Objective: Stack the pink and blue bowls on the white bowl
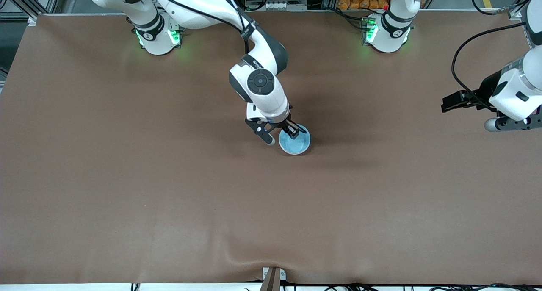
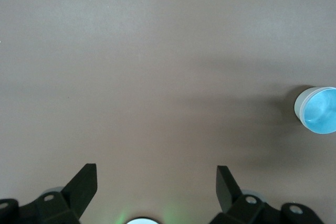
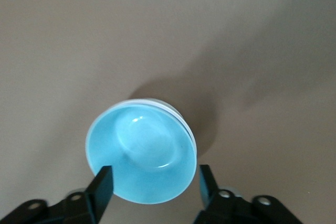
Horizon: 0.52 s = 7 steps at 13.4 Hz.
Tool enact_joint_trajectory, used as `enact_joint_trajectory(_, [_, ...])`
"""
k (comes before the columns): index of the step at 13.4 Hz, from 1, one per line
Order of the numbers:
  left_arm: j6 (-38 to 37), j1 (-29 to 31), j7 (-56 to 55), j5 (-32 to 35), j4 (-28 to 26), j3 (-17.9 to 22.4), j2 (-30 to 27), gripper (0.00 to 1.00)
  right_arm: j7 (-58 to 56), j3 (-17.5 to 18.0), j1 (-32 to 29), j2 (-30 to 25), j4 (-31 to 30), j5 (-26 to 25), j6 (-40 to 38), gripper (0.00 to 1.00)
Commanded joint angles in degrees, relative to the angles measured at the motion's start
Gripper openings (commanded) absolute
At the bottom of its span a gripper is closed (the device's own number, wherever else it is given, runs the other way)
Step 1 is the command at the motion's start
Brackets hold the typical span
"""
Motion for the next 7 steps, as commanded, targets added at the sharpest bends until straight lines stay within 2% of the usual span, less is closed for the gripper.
enact_joint_trajectory(1, [2.6, 0.2, -0.3, 1.2, -5.4, -0.6, -4.5, 1.0, -7.2, 0.3, -4.5, -6.4, -0.7, -1.6, -8.3, 1.0])
enact_joint_trajectory(7, [2.0, 0.4, -0.3, 1.6, -4.7, -0.6, -3.9, 1.0, -42.2, 0.3, -18.8, -16.7, -1.3, -1.6, -27.9, 1.0])
